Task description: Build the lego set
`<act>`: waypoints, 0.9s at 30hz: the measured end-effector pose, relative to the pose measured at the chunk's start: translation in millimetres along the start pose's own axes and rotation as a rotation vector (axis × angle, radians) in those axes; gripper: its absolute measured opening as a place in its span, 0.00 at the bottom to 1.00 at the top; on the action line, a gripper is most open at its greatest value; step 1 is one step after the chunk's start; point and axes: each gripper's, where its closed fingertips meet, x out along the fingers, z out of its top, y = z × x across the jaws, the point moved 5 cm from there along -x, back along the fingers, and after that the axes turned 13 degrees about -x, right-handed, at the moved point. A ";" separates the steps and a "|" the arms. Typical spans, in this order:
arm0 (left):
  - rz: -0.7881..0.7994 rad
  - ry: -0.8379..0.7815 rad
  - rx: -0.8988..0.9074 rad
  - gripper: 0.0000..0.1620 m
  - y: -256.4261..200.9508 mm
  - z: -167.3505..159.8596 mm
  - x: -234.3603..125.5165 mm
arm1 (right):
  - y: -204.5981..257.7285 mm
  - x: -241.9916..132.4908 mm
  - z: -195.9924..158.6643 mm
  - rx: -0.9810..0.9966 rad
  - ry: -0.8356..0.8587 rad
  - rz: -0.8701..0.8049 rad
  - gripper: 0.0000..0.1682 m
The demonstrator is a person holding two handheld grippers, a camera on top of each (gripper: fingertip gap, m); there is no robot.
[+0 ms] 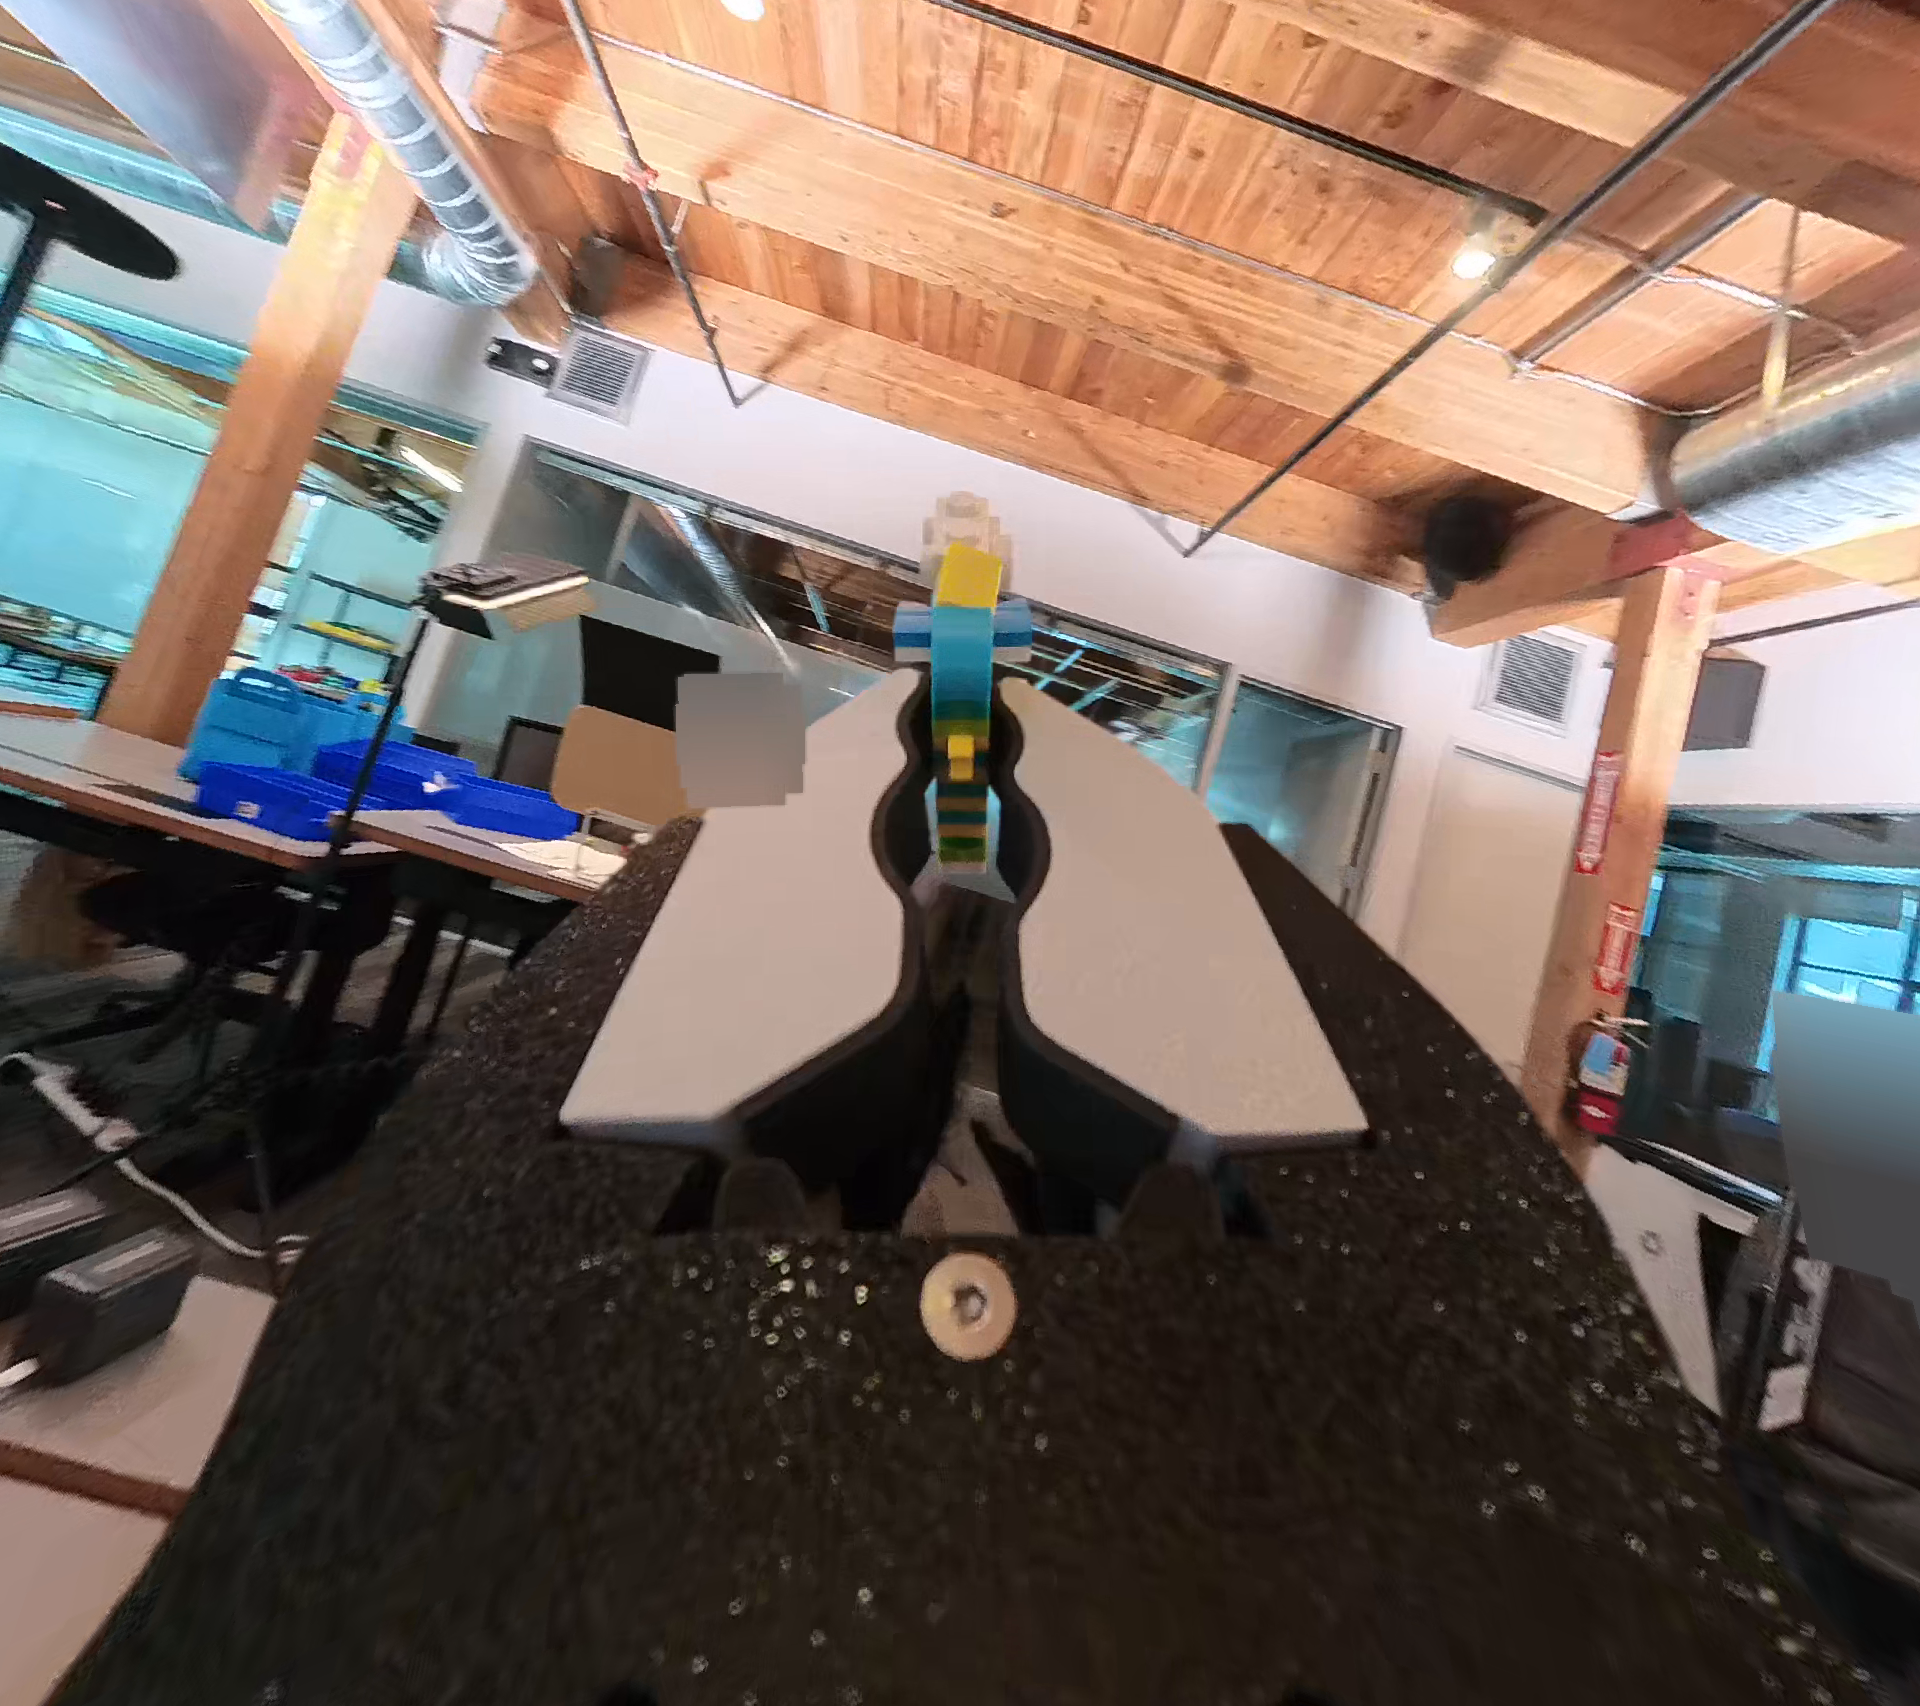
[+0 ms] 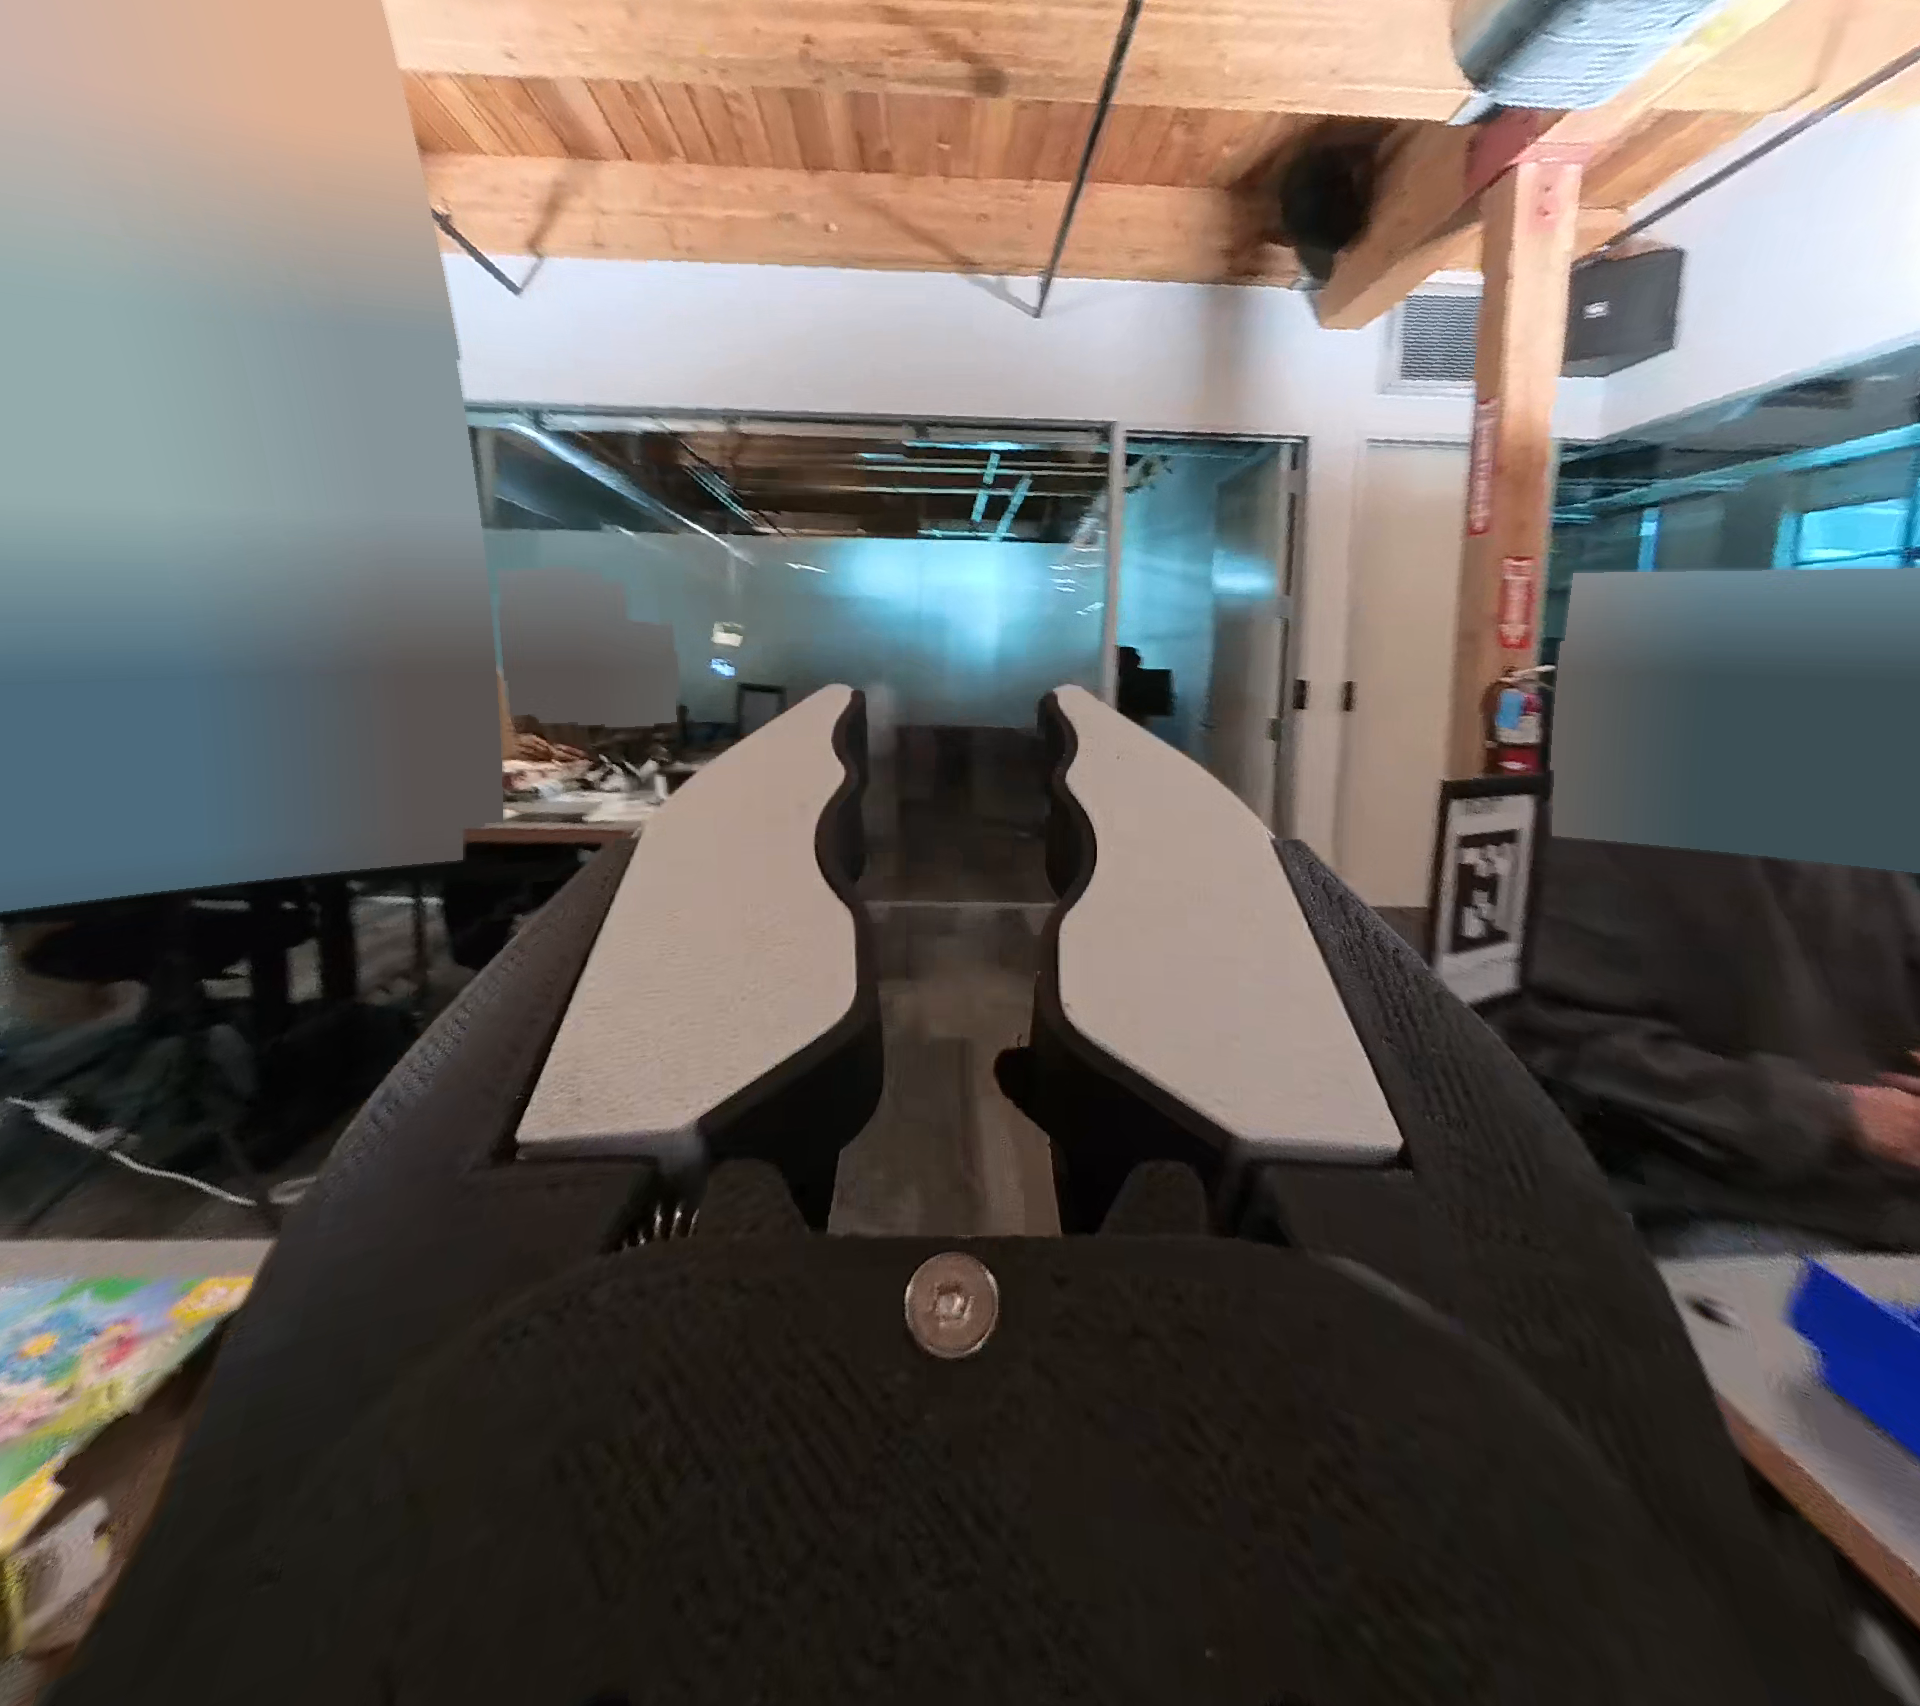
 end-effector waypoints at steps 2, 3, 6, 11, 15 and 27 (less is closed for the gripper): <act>0.049 -0.028 0.021 0.05 -9.5 8.2 -13.9 | -6.8 26.8 -15.0 0.059 -0.028 0.049 0.18; 0.078 -0.046 0.038 0.05 -15.7 12.2 -23.3 | -10.8 40.4 -23.0 0.078 -0.039 0.072 0.18; 0.180 -0.126 0.093 0.05 -40.8 23.1 -60.9 | -24.6 80.2 -47.1 0.130 -0.069 0.150 0.18; 0.350 -0.281 0.105 0.05 -102.0 26.8 -133.3 | -51.1 140.6 -71.6 0.246 -0.129 0.309 0.19; 0.419 -0.371 0.117 0.05 -157.2 22.9 -175.9 | -73.7 173.3 -90.3 0.329 -0.163 0.371 0.19; 0.514 -0.535 0.178 0.05 -266.5 16.7 -251.2 | -98.9 205.0 -133.9 0.489 -0.159 0.468 0.24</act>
